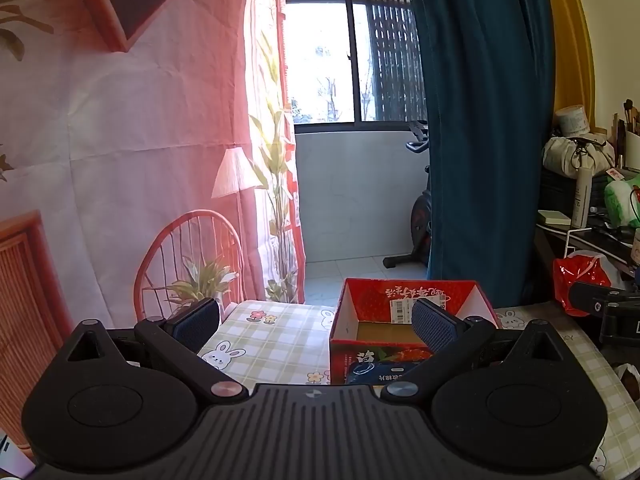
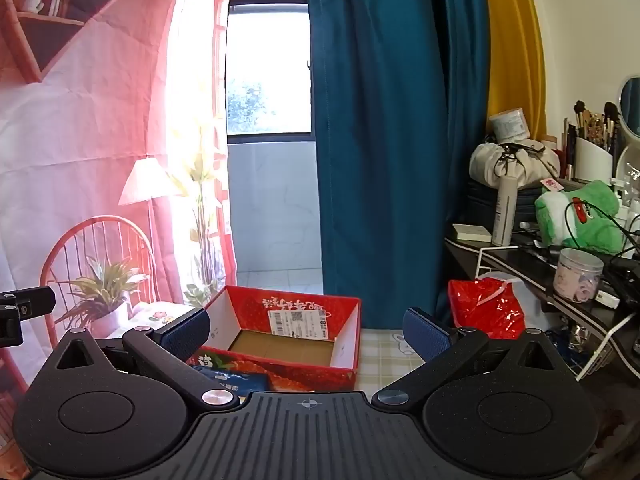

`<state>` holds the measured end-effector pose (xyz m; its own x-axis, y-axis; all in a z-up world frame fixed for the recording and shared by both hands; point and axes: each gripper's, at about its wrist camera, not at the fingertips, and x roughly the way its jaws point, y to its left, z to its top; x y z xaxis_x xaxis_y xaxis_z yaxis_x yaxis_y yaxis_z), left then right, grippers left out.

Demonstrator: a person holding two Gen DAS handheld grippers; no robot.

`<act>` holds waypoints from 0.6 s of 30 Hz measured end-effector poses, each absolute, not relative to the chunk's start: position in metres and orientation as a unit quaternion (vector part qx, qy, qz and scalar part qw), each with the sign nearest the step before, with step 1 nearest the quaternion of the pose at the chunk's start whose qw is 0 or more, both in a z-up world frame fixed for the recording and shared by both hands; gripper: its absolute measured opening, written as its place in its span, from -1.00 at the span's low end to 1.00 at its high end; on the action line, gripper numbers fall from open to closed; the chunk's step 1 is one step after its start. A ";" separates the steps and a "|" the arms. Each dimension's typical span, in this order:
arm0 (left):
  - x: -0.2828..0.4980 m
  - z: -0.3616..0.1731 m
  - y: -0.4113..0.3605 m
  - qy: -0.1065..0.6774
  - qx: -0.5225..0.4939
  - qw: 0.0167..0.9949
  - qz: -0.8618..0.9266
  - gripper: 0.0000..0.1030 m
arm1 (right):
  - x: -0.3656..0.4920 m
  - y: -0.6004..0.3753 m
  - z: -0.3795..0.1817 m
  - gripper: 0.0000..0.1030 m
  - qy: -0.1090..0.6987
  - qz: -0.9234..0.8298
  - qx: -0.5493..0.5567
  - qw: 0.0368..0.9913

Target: Organize soft objects

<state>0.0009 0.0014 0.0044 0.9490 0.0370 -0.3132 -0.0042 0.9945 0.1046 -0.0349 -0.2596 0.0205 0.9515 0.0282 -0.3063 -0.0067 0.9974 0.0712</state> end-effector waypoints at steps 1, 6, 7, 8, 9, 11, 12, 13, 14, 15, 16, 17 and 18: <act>0.001 0.004 0.001 0.160 0.052 0.986 0.010 1.00 | -0.035 -0.260 0.021 0.99 0.155 0.009 0.034 0.987; 0.000 0.004 0.002 0.160 0.053 0.986 0.011 1.00 | -0.035 -0.260 0.021 0.99 0.155 0.008 0.034 0.987; 0.000 0.004 0.002 0.159 0.053 0.986 0.011 1.00 | -0.036 -0.260 0.021 0.99 0.155 0.008 0.034 0.987; 0.001 0.004 0.002 0.159 0.052 0.986 0.012 1.00 | -0.036 -0.260 0.021 0.99 0.155 0.008 0.034 0.987; 0.001 0.003 0.002 0.159 0.052 0.986 0.012 1.00 | -0.036 -0.260 0.021 0.99 0.155 0.008 0.034 0.987; 0.001 0.003 0.001 0.159 0.054 0.986 0.012 1.00 | -0.036 -0.260 0.021 0.99 0.155 0.008 0.034 0.987; 0.001 0.003 0.000 0.158 0.056 0.986 0.014 1.00 | -0.036 -0.260 0.021 0.99 0.154 0.008 0.034 0.987; 0.000 0.002 0.000 0.156 0.059 0.986 0.016 1.00 | -0.036 -0.260 0.021 0.99 0.154 0.008 0.034 0.987; 0.000 0.002 0.000 0.154 0.061 0.986 0.019 1.00 | -0.036 -0.260 0.021 0.99 0.154 0.008 0.034 0.987; 0.000 0.001 0.000 0.151 0.063 0.986 0.021 1.00 | -0.036 -0.262 0.021 0.99 0.154 0.008 0.035 0.987; 0.000 0.001 0.000 0.149 0.064 0.987 0.025 1.00 | -0.036 -0.262 0.021 0.99 0.154 0.008 0.035 0.987; 0.000 0.001 0.001 0.146 0.064 0.987 0.028 1.00 | -0.036 -0.262 0.021 0.99 0.153 0.008 0.036 0.987; 0.000 0.000 0.002 0.144 0.062 0.987 0.031 1.00 | -0.035 -0.261 0.021 0.99 0.154 0.008 0.037 0.987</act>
